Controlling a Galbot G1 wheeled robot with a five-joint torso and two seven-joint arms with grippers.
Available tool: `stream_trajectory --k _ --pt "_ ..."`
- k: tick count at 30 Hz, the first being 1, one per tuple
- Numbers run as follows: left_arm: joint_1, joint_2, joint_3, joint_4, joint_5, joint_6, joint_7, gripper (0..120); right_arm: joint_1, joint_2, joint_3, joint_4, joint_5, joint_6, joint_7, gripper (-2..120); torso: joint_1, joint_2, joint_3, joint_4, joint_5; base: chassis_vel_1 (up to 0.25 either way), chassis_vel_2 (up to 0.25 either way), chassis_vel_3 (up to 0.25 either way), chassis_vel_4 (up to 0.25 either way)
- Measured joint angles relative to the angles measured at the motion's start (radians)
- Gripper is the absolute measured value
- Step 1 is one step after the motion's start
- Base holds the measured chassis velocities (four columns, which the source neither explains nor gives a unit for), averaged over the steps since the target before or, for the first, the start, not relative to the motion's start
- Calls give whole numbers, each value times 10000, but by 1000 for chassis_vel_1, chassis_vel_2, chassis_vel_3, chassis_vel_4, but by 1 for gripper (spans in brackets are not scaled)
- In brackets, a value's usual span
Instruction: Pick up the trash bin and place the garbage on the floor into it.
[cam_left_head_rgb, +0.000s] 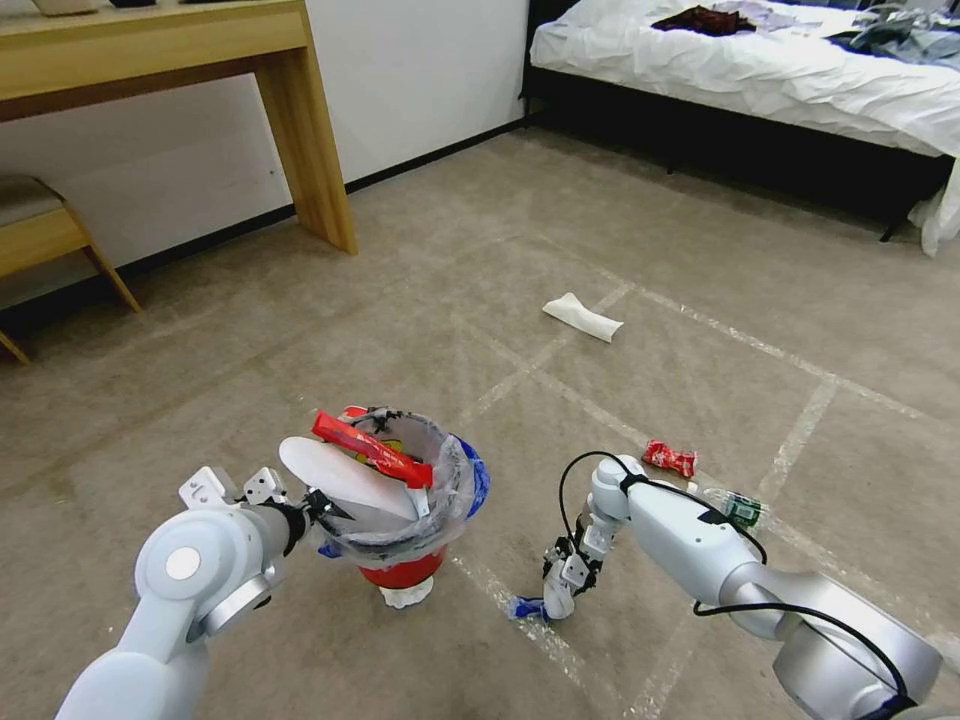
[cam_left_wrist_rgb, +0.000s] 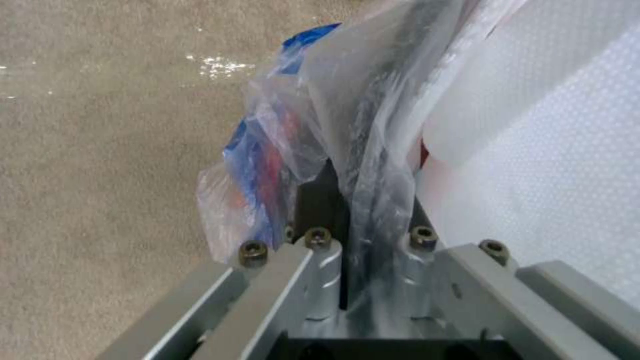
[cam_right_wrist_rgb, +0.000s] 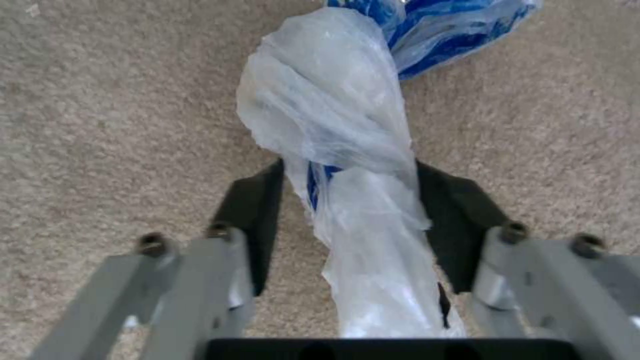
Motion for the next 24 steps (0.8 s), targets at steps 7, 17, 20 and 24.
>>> stream_trajectory --k 7,17,20,24 --pt "-82 16 13 58 6 1 4 4 -15 -58 50 21 94 0 -62 22 0 0 0 0 0 0 0 0 0" --pt "-85 47 1 141 6 0 15 4 -25 -162 132 267 432 0 -130 0 0 0 0 0 0 0 0 0 0" --pt "-73 62 -8 141 8 0 16 4 -9 -164 263 268 768 0 -231 0 0 0 0 0 0 0 0 0 0" --pt "-76 114 -30 132 2 -28 17 4 247 -223 528 251 1744 -29 -487 0 0 1 0 2 1 0 0 0 0"
